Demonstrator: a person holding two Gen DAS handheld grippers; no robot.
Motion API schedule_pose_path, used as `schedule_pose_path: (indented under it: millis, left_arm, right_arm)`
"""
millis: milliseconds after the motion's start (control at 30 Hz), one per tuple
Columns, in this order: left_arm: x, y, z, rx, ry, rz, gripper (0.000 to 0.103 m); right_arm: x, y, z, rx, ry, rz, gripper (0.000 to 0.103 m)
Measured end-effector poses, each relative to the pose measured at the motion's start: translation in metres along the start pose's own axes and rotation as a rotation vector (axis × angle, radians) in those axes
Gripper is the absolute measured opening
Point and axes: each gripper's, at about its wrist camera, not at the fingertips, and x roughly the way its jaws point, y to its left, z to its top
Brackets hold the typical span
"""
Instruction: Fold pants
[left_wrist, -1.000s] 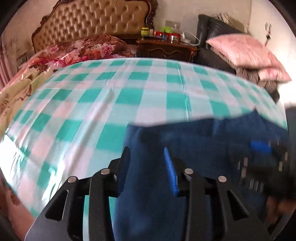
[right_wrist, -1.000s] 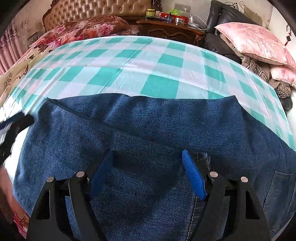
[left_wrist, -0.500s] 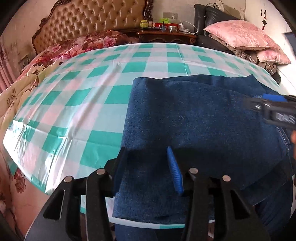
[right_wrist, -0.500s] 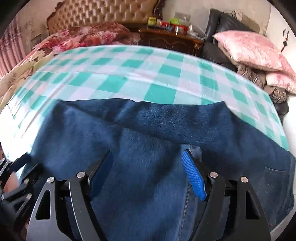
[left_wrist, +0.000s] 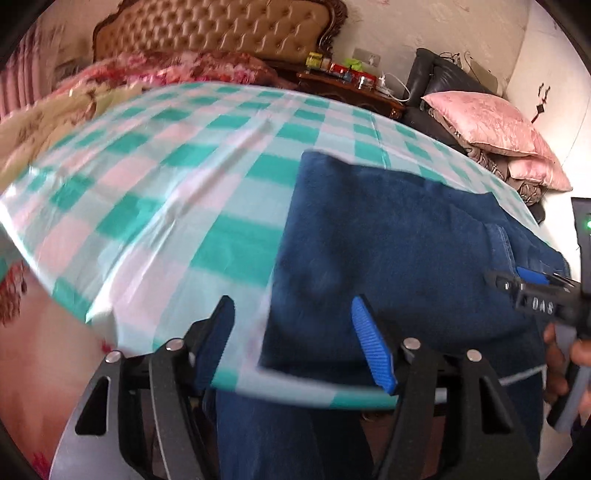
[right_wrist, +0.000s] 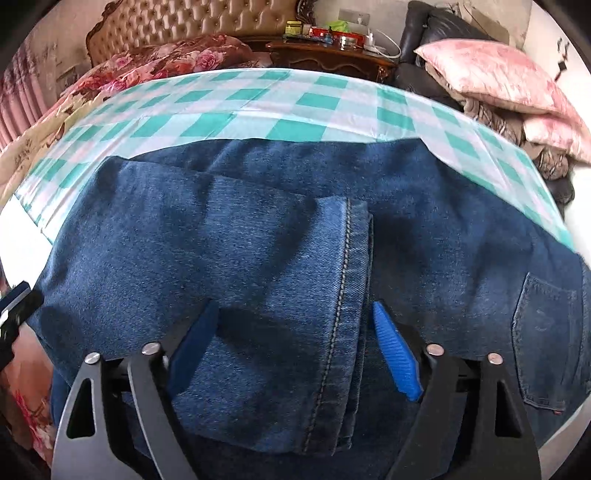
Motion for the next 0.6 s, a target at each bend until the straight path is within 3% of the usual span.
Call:
schedule_pose_path:
  millis: [167, 233, 333, 500, 600]
  left_arm:
    - [-0.007, 0.011, -0.010, -0.054, 0.002, -0.065, 0.055]
    - [-0.007, 0.012, -0.011, -0.068, 0.013, -0.099, 0.046]
    - [-0.008, 0.017, -0.012, -0.113, 0.029, -0.149, 0.040]
    - [-0.007, 0.039, -0.013, -0.248, 0.056, -0.270, 0.036]
    - [-0.004, 0.052, -0.016, -0.320, 0.078, -0.334, 0.024]
  right_arm:
    - [0.000, 0.000, 0.000, -0.008, -0.007, -0.003, 0.084]
    - [0.000, 0.001, -0.001, -0.006, -0.009, -0.004, 0.084]
    - [0.000, 0.001, -0.001, -0.007, -0.008, -0.005, 0.084]
    - [0.000, 0.001, 0.000, -0.011, 0.004, -0.013, 0.085]
    - [0.001, 0.002, 0.004, -0.018, 0.015, -0.019, 0.088]
